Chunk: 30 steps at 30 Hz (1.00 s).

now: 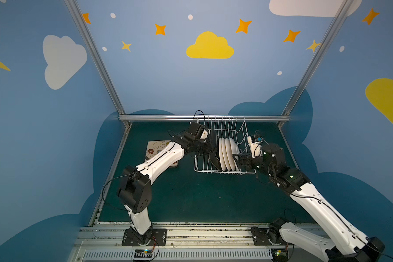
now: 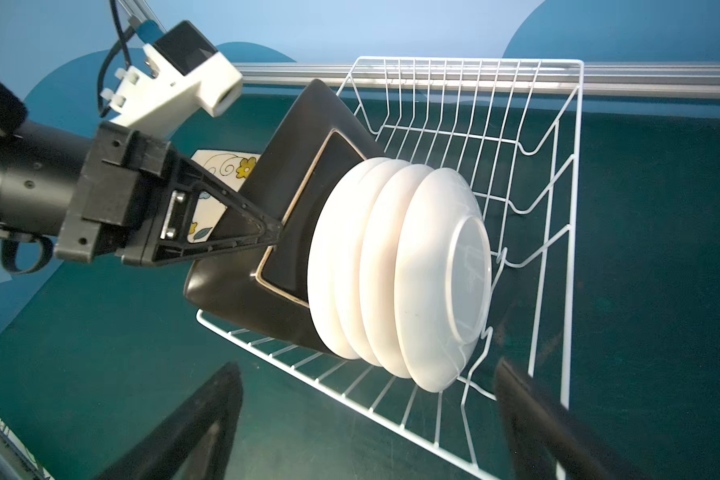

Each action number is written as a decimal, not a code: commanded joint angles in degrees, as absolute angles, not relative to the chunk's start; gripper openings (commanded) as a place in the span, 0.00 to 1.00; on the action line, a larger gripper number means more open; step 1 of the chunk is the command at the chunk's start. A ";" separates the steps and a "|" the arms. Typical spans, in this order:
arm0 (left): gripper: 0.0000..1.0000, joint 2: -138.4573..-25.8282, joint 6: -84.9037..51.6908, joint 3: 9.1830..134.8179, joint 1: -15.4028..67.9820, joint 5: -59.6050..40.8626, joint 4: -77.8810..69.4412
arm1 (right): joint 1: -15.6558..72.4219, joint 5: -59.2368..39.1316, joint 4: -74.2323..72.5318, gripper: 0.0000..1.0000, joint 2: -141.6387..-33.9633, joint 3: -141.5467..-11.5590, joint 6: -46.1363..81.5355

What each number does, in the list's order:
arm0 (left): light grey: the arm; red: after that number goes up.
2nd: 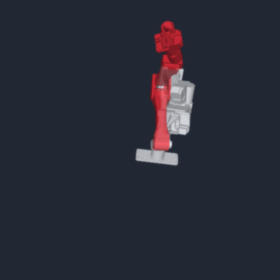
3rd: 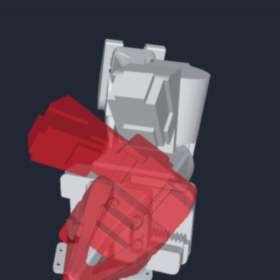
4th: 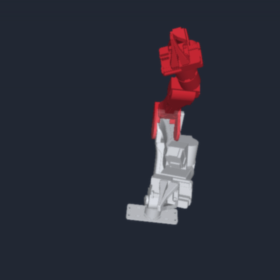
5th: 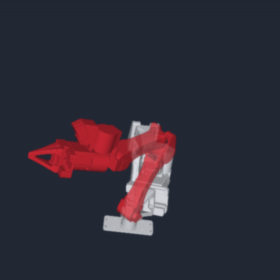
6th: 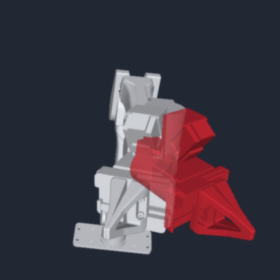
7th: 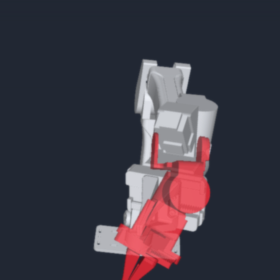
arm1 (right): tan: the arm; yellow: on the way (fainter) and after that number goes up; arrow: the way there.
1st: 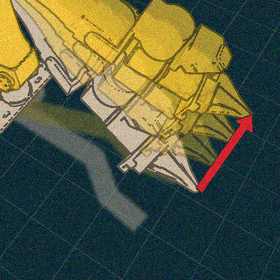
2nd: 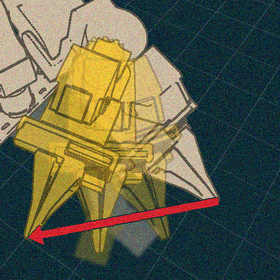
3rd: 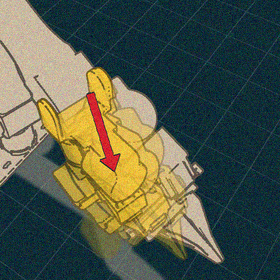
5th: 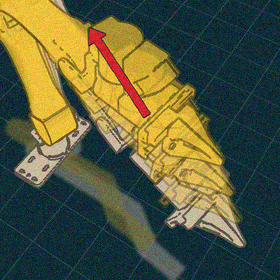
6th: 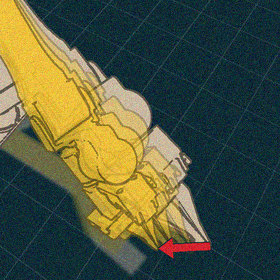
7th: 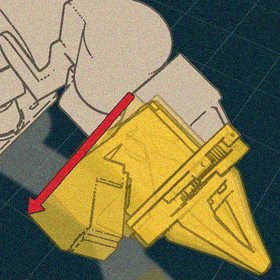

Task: Unload the plates from the dish rack
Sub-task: 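Grasp the black square plate's top edge with the left gripper, then lift the black plate up out of the rack with the left gripper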

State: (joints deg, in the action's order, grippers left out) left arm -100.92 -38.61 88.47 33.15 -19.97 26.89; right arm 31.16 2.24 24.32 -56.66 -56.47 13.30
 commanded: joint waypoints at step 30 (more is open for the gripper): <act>0.03 -87.56 -32.67 88.79 28.49 -14.86 23.61 | 30.91 1.17 22.77 0.94 -58.36 -59.32 13.95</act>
State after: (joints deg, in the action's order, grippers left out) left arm -91.18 -36.10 85.76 29.39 -17.10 27.92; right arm 31.16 1.80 24.18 -58.06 -57.23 13.30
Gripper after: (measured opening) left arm 0.089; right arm 0.939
